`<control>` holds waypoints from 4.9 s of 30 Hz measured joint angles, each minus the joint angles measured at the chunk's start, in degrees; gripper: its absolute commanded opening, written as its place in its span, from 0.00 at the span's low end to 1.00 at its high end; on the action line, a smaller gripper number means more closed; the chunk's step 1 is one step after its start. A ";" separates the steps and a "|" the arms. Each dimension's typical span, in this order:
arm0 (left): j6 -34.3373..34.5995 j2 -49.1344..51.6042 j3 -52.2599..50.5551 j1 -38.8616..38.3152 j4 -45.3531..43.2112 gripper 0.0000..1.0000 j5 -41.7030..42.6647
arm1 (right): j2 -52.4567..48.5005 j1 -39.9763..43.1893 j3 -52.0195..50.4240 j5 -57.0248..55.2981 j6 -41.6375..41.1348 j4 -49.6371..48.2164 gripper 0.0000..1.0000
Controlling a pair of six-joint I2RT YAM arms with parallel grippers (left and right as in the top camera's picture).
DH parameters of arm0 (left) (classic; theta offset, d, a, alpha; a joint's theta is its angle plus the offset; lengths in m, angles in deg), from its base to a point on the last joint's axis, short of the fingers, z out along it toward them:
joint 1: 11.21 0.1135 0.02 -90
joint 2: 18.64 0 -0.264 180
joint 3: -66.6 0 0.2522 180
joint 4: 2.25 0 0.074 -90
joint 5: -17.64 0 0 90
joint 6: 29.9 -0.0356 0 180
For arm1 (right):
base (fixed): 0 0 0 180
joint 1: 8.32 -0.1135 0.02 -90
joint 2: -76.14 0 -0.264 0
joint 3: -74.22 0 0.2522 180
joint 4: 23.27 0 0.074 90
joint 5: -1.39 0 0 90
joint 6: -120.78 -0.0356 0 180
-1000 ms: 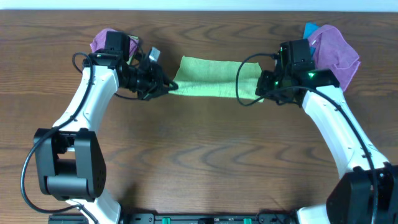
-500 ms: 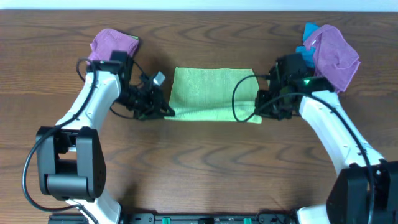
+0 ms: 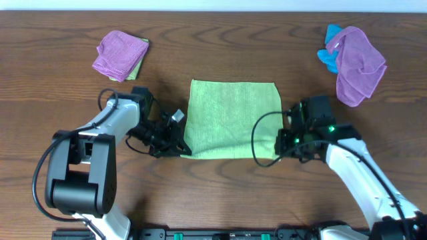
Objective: Fold the cloth
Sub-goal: 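Lift the cloth with both grippers and lay it flat, spread out, then fold the near edge of the cloth forward with both grippers, then regrasp the folded strip ends with both grippers and press flat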
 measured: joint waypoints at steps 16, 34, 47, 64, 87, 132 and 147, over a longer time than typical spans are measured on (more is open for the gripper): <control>2.19 -2.86 -7.65 -2.21 -5.92 0.06 2.73 | 2.08 0.00 -7.78 0.42 -1.25 -5.20 0.01; 29.38 -14.69 -7.67 -2.21 -29.88 0.06 -7.45 | 6.25 0.00 -7.80 -4.44 -5.38 -25.75 0.01; 38.88 -14.69 -7.72 -2.80 -43.50 0.06 -15.91 | -0.79 0.00 -7.82 -7.34 -6.40 -36.44 0.01; 45.24 -6.43 -7.82 -4.11 -60.72 0.05 -23.28 | -15.72 0.00 3.58 -11.13 -5.38 -41.86 0.01; 46.56 2.21 -7.82 -4.28 -66.10 0.13 -24.85 | -22.47 0.00 6.23 -14.75 -2.47 -41.81 0.12; 46.71 -6.45 -7.58 -9.29 -59.36 0.05 -27.54 | -5.53 3.98 6.58 -9.86 -13.25 -20.48 0.85; 46.27 1.25 -7.48 -11.93 -66.27 0.06 -36.79 | -5.55 10.54 -7.54 -0.59 -21.75 -38.88 0.85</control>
